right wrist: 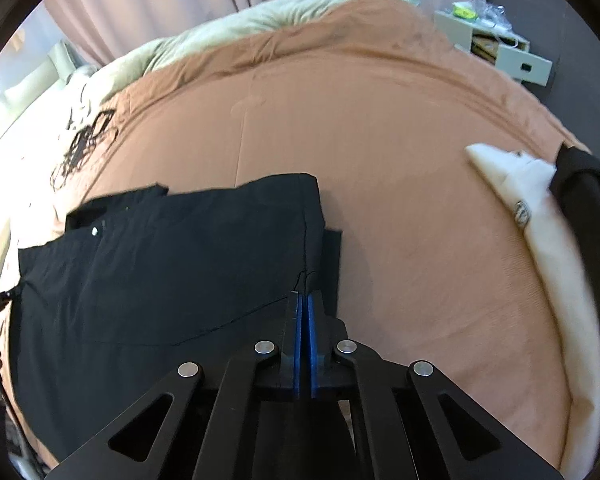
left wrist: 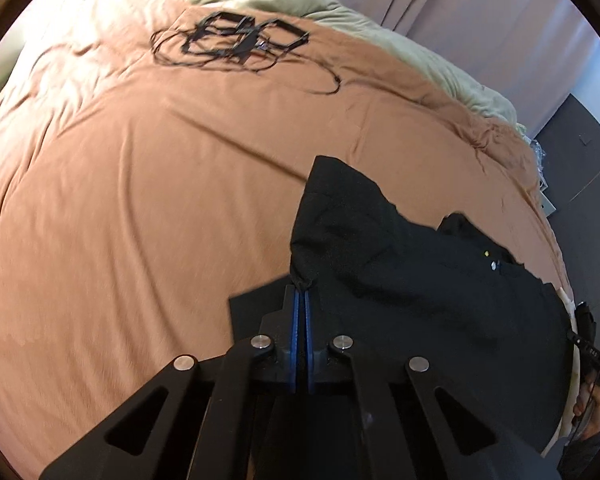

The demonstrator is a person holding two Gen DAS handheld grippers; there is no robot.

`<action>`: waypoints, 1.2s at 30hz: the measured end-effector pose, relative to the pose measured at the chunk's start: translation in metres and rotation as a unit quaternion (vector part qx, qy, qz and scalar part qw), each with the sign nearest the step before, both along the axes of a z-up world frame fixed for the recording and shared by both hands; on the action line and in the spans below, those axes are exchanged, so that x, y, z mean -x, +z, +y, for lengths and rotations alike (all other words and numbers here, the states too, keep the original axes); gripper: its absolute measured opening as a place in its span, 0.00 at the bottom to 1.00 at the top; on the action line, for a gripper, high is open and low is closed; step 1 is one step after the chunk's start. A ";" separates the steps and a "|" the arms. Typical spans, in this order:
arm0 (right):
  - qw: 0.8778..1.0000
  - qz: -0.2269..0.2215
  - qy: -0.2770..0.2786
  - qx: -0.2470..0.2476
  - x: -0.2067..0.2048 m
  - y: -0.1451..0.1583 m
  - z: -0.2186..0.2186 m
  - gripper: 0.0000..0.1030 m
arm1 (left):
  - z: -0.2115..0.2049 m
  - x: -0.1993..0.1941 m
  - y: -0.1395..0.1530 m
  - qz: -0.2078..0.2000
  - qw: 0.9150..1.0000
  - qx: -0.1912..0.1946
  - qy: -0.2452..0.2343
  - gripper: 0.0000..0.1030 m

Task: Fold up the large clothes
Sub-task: 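Pinch the jacket edge with both grippers and smooth it flat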

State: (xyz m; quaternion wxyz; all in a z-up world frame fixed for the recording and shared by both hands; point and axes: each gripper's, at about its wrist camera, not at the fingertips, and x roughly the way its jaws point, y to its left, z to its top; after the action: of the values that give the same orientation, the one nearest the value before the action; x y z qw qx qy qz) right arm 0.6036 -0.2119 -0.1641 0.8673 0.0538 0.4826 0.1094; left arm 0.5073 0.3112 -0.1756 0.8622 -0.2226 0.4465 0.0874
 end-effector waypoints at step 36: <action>0.996 0.060 -0.019 -0.060 -0.080 -0.031 0.012 0.59 | 0.013 -0.051 -0.034 0.035 0.998 0.049 0.027 0.74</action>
State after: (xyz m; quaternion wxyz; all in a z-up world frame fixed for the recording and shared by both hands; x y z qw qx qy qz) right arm 0.6836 -0.1998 -0.1953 0.8340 0.1212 0.5251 0.1180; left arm 0.5583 0.3241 -0.2100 0.8314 -0.2728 0.4744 0.0965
